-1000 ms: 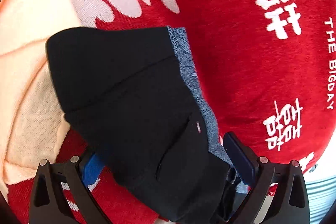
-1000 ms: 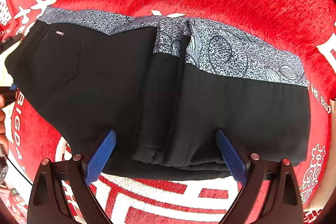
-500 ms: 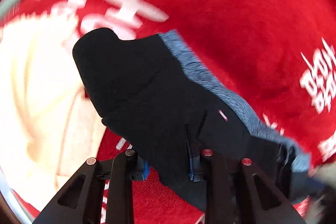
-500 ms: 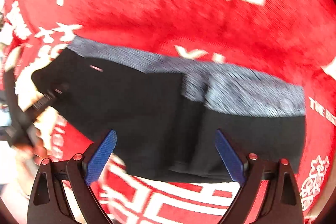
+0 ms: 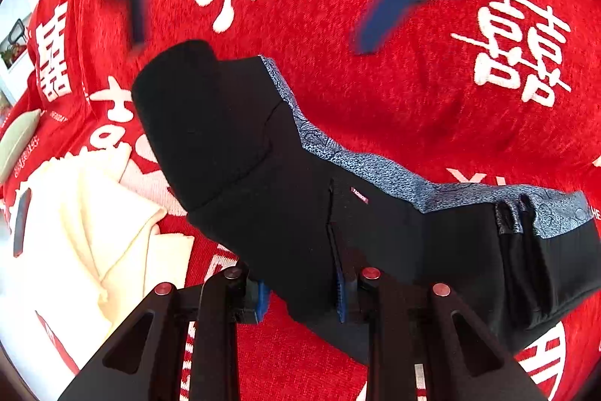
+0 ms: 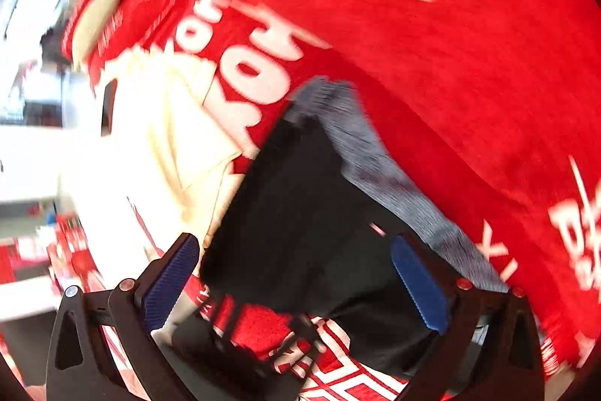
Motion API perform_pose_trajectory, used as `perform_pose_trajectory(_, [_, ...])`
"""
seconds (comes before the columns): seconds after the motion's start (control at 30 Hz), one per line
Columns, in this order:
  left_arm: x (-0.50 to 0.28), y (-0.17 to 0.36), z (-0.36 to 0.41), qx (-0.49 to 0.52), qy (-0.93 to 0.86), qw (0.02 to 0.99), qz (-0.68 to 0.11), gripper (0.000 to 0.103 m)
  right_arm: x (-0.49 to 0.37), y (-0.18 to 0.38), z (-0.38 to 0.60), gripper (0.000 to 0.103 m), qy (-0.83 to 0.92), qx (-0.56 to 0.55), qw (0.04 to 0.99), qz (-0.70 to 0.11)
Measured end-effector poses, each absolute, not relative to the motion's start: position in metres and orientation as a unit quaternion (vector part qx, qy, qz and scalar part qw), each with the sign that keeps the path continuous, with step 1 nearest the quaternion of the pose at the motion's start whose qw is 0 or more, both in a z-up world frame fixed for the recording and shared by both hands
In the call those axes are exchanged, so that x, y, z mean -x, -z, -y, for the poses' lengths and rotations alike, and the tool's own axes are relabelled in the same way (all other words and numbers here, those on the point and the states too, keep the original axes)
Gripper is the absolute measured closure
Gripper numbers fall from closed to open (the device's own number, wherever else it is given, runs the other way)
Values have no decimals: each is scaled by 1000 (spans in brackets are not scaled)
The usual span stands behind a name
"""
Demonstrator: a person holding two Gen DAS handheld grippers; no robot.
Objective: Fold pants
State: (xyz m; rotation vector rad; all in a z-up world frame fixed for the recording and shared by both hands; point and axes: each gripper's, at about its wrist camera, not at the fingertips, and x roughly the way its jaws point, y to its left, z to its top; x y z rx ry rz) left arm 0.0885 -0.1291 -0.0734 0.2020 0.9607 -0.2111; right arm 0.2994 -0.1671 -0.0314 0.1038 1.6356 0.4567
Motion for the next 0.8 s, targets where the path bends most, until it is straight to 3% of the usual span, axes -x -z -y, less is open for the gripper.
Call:
perform_pose_trajectory(0.23, [-82,68,135,-106,101,880,-451,75,-322,73,122,2,-157,44,616,-770])
perform_pose_trajectory(0.27, [-82,67,135,-107,102,881,-451,75,-321,79,122,27,-155,44,611,-776])
perform_pose_trajectory(0.3, [-82,67,136,-106,103,880,-451,75,-320,82,125,76,-153,40,607,-779])
perform_pose_trajectory(0.37, [-82,65,135,-101,104,879,-455,75,-319,80,134,84,-147,21,615,-775])
perform_pose_trajectory(0.8, [-37,3,193,-168,185,889,-383,75,-259,0,261,86,-189,-196,706,-654])
